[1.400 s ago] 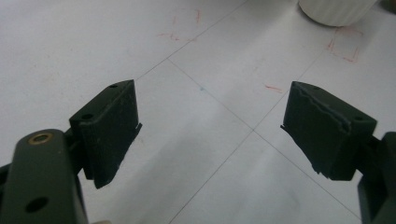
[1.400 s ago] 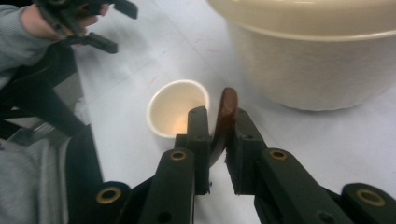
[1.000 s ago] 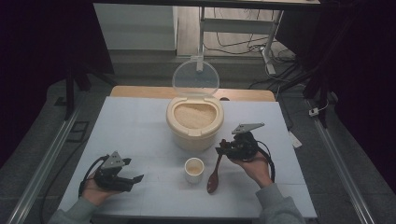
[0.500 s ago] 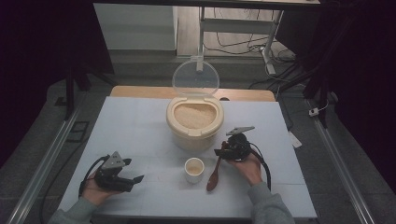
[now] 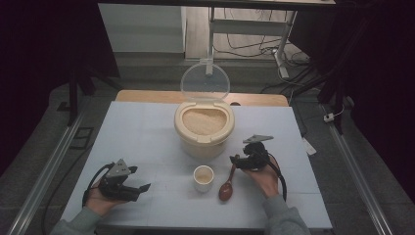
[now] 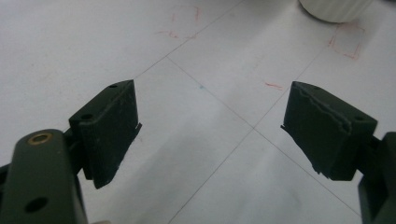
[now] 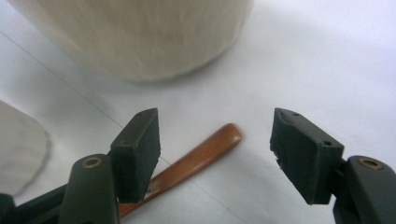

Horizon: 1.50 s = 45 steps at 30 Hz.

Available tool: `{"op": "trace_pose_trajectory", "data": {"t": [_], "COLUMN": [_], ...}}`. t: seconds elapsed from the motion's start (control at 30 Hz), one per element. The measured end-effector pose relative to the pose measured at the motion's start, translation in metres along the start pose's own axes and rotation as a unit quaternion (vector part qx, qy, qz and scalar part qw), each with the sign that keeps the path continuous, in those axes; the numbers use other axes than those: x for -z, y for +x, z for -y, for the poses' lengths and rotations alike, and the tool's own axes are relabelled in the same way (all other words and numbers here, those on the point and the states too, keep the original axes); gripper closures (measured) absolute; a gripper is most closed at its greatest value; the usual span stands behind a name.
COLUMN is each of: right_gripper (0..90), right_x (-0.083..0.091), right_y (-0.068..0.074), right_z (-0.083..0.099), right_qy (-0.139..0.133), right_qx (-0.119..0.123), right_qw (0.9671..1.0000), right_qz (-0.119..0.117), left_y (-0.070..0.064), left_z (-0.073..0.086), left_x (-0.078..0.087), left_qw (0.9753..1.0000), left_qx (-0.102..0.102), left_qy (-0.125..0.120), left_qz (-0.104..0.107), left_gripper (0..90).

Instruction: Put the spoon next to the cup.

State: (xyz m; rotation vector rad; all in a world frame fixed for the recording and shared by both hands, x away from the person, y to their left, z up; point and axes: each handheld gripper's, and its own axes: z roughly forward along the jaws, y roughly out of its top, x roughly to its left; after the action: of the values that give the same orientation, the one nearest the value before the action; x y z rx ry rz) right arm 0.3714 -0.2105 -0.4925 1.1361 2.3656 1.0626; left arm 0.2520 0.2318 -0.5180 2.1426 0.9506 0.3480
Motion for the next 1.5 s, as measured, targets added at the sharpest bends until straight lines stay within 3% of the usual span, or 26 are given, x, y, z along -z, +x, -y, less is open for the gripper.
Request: {"op": "trace_pose_trajectory", "data": {"t": [0.2, 0.33, 0.57, 0.83, 1.03, 1.5], "right_gripper": [38.0, 38.1, 38.1, 37.9, 37.9, 37.6], "right_x": [0.039, 0.056, 0.075, 0.097, 0.098, 0.093], "right_y": [-0.002, 0.0, 0.0, -0.016, -0.025, -0.019], "right_z": [0.012, 0.02, 0.043, 0.075, 0.091, 0.086], "right_qy": [-0.076, -0.09, -0.097, -0.098, -0.09, -0.092], "right_qx": [0.025, 0.048, 0.074, 0.063, 0.057, 0.076], "right_qw": [0.9958, 0.9928, 0.9907, 0.9925, 0.9939, 0.9926], "right_qz": [-0.044, -0.064, -0.06, -0.038, -0.029, -0.025], "left_y": [0.0, -0.001, 0.001, 0.0, -0.001, -0.001], "left_z": [0.0, -0.001, -0.001, -0.001, -0.001, -0.001], "left_x": [0.001, 0.001, 0.002, 0.003, 0.002, 0.002], "left_qw": [1.0, 0.9999, 0.9996, 0.9996, 0.9997, 0.9996], "left_qx": [0.006, 0.009, 0.022, 0.021, 0.019, 0.017], "left_qy": [-0.005, -0.006, -0.014, -0.017, -0.017, -0.02], "left_qz": [-0.004, -0.005, -0.008, -0.009, -0.008, -0.012], "left_gripper": [17.7, 17.4, 15.9, 15.5, 15.3, 14.5]}}
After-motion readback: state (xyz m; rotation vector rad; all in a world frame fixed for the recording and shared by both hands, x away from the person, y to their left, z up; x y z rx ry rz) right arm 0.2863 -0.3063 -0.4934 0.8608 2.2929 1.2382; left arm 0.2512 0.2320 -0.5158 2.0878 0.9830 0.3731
